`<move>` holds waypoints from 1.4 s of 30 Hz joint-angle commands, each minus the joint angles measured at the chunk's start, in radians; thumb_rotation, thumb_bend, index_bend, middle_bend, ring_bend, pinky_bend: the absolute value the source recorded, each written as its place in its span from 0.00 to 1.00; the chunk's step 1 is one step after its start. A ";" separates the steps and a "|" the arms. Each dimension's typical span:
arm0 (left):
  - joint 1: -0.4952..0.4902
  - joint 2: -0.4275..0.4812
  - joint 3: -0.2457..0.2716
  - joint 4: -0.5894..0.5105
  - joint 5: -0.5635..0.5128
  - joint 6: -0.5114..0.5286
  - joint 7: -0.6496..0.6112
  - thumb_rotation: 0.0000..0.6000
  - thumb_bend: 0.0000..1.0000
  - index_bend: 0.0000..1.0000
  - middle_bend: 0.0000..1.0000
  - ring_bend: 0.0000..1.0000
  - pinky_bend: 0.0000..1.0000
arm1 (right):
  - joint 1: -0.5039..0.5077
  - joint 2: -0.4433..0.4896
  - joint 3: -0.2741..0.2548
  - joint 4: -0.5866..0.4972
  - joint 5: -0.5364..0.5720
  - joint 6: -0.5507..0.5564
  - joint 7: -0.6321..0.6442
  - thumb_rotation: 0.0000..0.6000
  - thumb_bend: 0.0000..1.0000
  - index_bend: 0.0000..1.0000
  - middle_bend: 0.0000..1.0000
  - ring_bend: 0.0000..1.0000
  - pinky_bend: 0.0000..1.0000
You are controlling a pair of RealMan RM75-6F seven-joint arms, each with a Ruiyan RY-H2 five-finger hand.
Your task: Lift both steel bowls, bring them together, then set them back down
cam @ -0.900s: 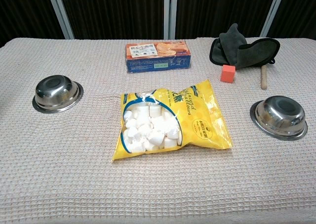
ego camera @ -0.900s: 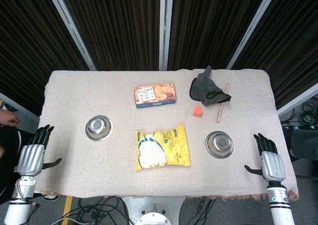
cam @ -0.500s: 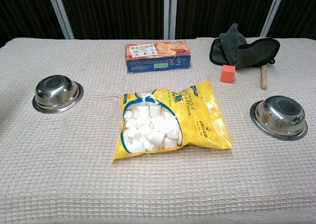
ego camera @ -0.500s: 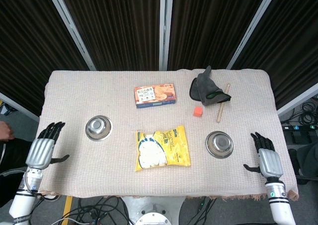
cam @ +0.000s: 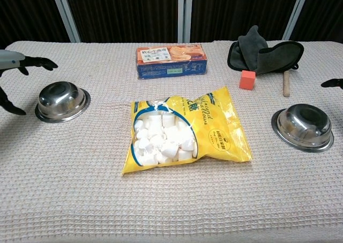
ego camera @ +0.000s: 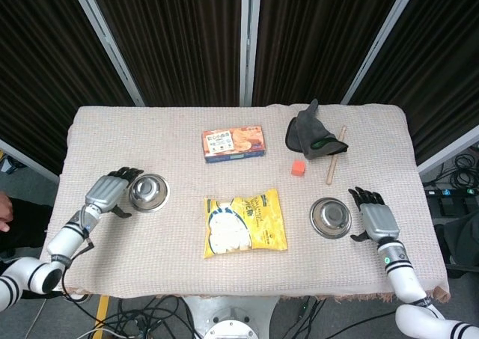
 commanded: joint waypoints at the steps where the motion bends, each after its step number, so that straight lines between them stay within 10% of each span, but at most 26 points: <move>1: -0.046 -0.036 -0.006 0.068 -0.035 -0.034 0.014 1.00 0.00 0.03 0.07 0.02 0.18 | 0.036 -0.016 -0.001 0.003 0.042 -0.040 -0.028 1.00 0.02 0.00 0.00 0.00 0.00; 29: -0.123 -0.155 0.056 0.191 0.020 -0.057 -0.107 1.00 0.02 0.17 0.17 0.12 0.31 | 0.142 -0.094 -0.051 0.108 0.131 -0.113 -0.003 1.00 0.07 0.01 0.05 0.01 0.10; 35: -0.114 -0.178 0.056 0.224 0.023 -0.013 -0.118 1.00 0.13 0.35 0.38 0.34 0.52 | 0.131 -0.113 -0.053 0.125 0.084 -0.060 0.029 1.00 0.11 0.40 0.33 0.26 0.36; 42: -0.076 -0.149 0.030 0.178 0.044 0.139 -0.138 1.00 0.19 0.44 0.47 0.43 0.61 | 0.093 -0.105 -0.034 0.112 -0.009 0.026 0.144 1.00 0.14 0.52 0.41 0.34 0.43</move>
